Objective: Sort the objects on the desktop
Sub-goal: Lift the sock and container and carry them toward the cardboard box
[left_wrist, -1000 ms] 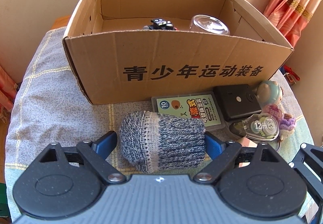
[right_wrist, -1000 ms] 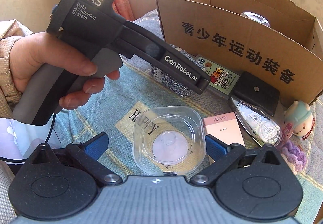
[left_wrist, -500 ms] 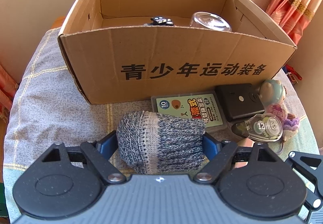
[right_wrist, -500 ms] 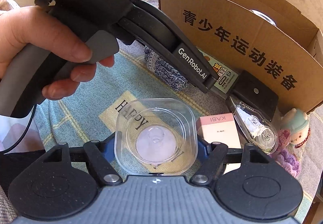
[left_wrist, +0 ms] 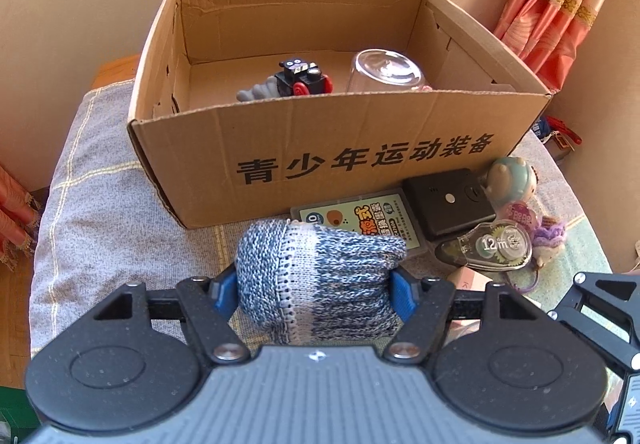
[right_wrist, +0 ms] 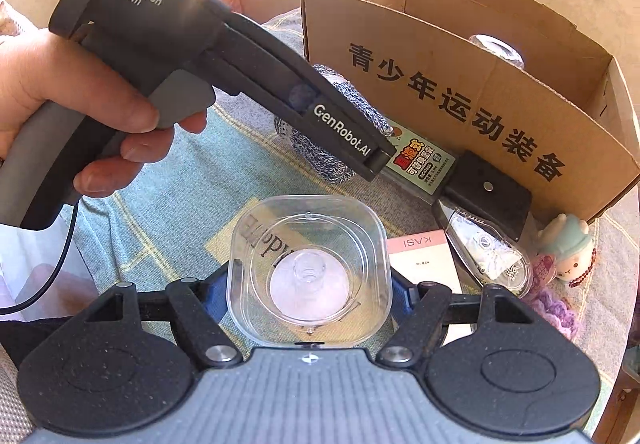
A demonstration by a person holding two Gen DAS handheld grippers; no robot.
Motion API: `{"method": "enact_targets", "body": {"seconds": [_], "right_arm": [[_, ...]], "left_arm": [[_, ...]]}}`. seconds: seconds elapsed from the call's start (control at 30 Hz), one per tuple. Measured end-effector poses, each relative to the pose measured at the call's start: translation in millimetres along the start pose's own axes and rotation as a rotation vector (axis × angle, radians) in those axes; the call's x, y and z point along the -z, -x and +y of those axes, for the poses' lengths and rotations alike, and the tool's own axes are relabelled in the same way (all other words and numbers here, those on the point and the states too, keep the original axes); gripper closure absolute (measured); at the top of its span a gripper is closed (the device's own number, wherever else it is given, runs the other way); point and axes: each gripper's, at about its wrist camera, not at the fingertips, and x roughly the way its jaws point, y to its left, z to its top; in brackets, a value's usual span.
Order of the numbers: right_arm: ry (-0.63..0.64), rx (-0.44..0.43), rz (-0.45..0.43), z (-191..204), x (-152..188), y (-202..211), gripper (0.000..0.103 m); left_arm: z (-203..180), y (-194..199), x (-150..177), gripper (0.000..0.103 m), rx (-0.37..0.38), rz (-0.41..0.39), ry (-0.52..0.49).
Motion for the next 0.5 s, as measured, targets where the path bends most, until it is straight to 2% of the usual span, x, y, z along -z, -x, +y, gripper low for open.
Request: {"method": "enact_targets", "body": {"seconds": [0.5], "right_arm": [[-0.015,0.084,-0.078,-26,-21,43,0.025]], "left_arm": [[-9,46,-19,0.032,0.055,-0.001,-0.118]]}}
